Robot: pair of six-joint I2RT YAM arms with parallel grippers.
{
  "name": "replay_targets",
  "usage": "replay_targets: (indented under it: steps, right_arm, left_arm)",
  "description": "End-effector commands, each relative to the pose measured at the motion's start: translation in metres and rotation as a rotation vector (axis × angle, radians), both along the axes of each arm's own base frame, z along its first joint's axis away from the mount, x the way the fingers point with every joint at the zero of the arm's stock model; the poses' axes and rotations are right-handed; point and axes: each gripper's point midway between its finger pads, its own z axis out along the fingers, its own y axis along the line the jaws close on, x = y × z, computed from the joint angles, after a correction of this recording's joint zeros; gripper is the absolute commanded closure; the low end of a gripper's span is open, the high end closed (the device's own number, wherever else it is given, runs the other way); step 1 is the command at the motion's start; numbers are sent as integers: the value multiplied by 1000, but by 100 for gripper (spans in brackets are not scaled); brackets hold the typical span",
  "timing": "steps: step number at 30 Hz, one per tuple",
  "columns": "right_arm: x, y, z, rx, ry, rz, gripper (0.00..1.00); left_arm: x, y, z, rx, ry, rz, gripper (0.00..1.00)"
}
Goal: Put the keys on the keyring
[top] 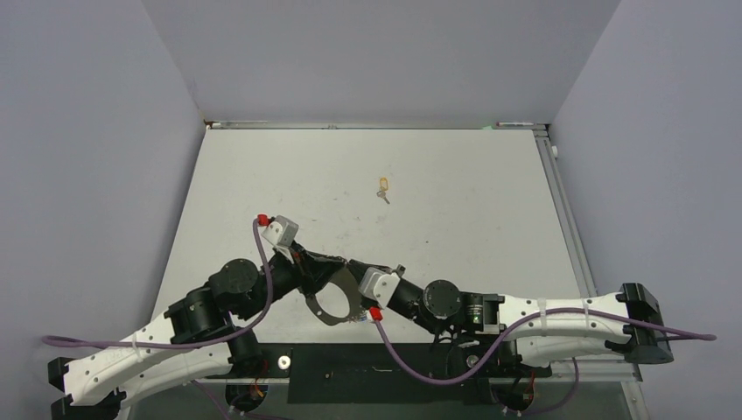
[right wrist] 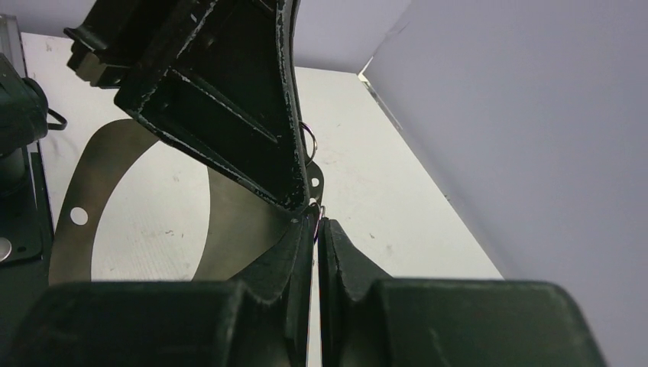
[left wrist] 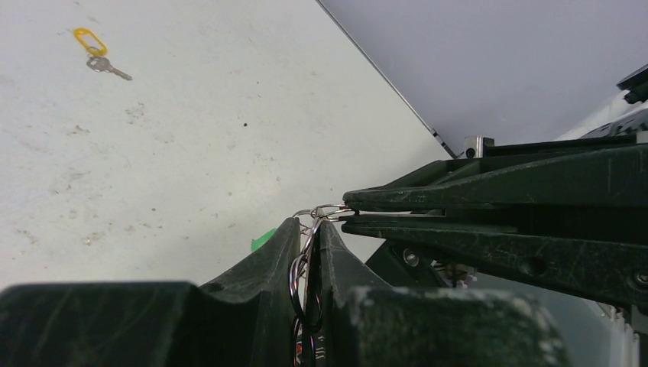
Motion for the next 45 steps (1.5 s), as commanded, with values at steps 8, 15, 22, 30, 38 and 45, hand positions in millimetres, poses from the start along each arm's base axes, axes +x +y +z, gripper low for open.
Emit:
replay_targets:
  steps: [8,15,22,30,38,45]
  right_arm:
    - [-6,-13,-6,107,-36,-67,95]
    - [1,-14,0,260,62,-152,95]
    - [-36,-15,25,299,126,50,89]
    - [-84,-32,51,227,243,320,28]
    - [-101,-22,47,129,288,398,22]
    - [-112,-7,29,82,324,446,20]
  left_arm:
    - [0,24,90,-488,-68,75,100]
    - [-6,23,83,-498,-149,33,100]
    - [-23,24,72,-393,-400,-64,100]
    - [-65,19,76,-377,-621,-283,100]
    - [-100,10,92,-280,-742,-502,100]
    - [-118,12,99,-283,-811,-596,100]
